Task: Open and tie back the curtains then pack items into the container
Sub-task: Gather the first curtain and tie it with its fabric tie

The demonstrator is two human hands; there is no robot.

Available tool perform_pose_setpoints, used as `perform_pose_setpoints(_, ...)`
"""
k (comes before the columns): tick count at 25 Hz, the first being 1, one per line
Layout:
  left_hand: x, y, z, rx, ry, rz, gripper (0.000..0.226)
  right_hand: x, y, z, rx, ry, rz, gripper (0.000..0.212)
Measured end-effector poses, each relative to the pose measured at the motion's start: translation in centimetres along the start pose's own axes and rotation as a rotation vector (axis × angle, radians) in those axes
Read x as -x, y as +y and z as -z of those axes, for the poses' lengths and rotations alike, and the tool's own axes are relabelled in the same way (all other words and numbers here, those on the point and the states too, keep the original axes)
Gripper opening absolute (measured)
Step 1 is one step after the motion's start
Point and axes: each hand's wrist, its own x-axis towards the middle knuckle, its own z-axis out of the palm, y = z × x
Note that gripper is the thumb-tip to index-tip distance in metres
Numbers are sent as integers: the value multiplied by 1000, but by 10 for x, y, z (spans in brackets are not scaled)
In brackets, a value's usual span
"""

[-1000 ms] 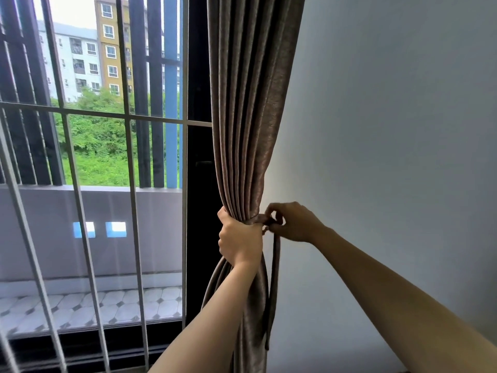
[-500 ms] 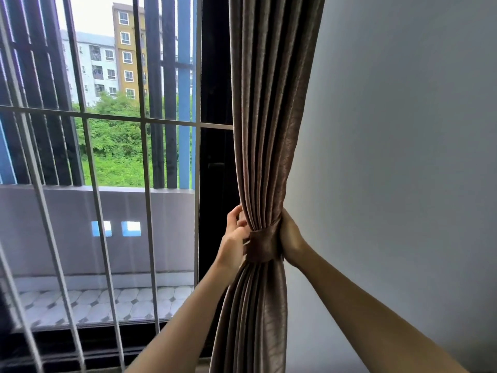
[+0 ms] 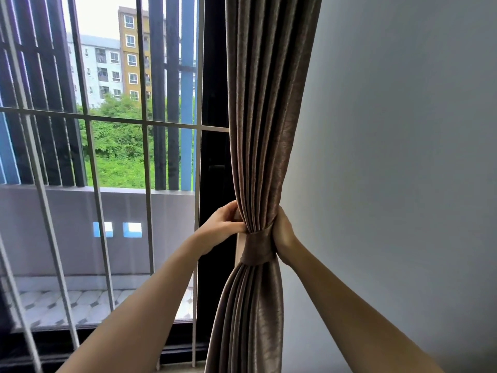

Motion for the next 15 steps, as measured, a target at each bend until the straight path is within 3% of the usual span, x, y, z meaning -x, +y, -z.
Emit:
perform_pose_setpoints(3,-2,2,7,-27,32,-9,27,0,3,-2,8,31,-3,49)
perform_pose_setpoints(5,-3,7,8,39,63,113,19,-2,11,-5,4,34,-1,53)
perform_pose_setpoints(8,-4,8,13,48,49,238,27,-4,15,-7,0,75,-1,55)
perform_pose_setpoints(10,-3,6,19,41,13,168,17,-3,16,-7,-22,78,10,60)
perform_pose_setpoints(13,-7,6,30,-7,37,91,36,7,20,-10,2,-5,103,73)
perform_pose_setpoints(15,-12,6,33,-115,102,74,44,17,23,-10,47,-26,158,69)
